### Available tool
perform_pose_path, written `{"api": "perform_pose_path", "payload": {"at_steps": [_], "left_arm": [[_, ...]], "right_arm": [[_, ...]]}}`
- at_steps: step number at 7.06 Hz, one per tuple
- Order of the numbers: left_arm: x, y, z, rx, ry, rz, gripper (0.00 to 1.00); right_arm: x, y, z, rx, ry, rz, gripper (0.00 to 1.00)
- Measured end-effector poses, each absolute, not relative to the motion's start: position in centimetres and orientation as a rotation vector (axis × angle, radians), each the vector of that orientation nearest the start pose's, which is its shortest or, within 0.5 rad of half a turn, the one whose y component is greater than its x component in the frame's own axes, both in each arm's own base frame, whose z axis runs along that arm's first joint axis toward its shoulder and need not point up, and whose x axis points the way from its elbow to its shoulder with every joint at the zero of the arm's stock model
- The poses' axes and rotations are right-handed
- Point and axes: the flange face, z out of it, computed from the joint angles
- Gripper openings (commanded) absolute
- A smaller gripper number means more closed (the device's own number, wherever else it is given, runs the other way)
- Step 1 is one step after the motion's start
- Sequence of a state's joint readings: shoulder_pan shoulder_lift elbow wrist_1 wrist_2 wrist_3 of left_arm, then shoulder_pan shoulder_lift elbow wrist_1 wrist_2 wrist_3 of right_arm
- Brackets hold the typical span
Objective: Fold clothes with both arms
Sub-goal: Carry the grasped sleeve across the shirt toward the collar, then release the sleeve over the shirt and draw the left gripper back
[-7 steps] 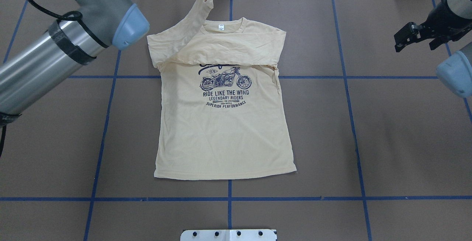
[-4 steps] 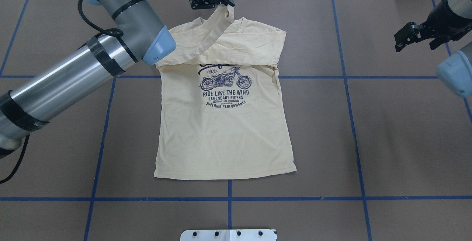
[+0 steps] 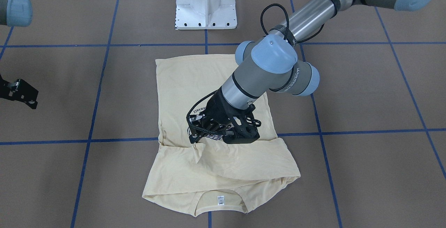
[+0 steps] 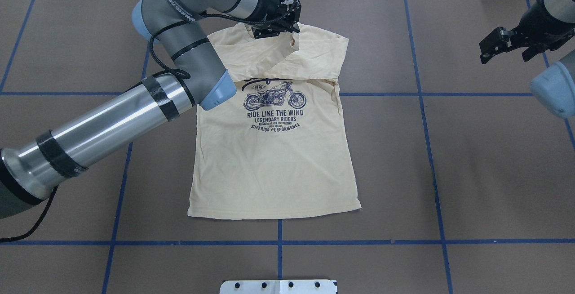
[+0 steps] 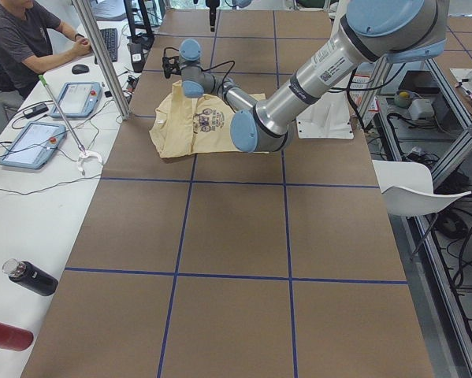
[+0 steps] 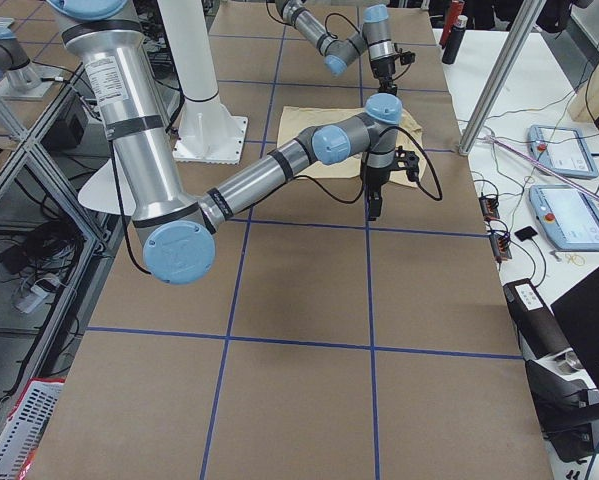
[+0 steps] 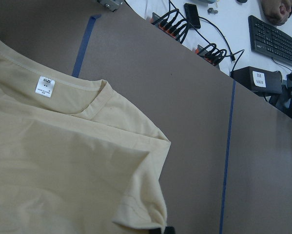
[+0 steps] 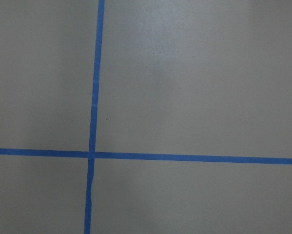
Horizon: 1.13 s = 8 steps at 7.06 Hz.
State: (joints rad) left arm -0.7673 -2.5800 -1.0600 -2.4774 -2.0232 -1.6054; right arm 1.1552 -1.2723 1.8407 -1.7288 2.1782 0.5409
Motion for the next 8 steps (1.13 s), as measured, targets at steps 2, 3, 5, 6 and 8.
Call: {"api": "perform_pose_path", "payload": {"at_steps": [2,3,5,6,8], "left_arm": [[54.8,-62.0,12.9,0.163,1.418,-0.349,0.00],[55.9,-62.1,13.7,0.183,1.407,-0.363,0.00],[57.6,-62.0,14.4,0.227,1.396,-0.380,0.99],[58.1,-61.6,14.4,0.254,1.404,-0.368,1.00],[58.6,-60.9,13.4,0.320,1.433,-0.322,1.00]], "right_arm": [[-16.4,-56.1,39.2,0.078,-0.715,-0.005,1.00],[-16.5,-56.2,39.1,0.079,-0.715,-0.006,1.00],[-16.7,-56.5,39.1,0.078,-0.715,-0.005,1.00],[-16.8,-56.6,39.1,0.076,-0.716,-0.005,1.00],[-16.9,-56.6,39.1,0.072,-0.721,-0.006,1.00]]}}
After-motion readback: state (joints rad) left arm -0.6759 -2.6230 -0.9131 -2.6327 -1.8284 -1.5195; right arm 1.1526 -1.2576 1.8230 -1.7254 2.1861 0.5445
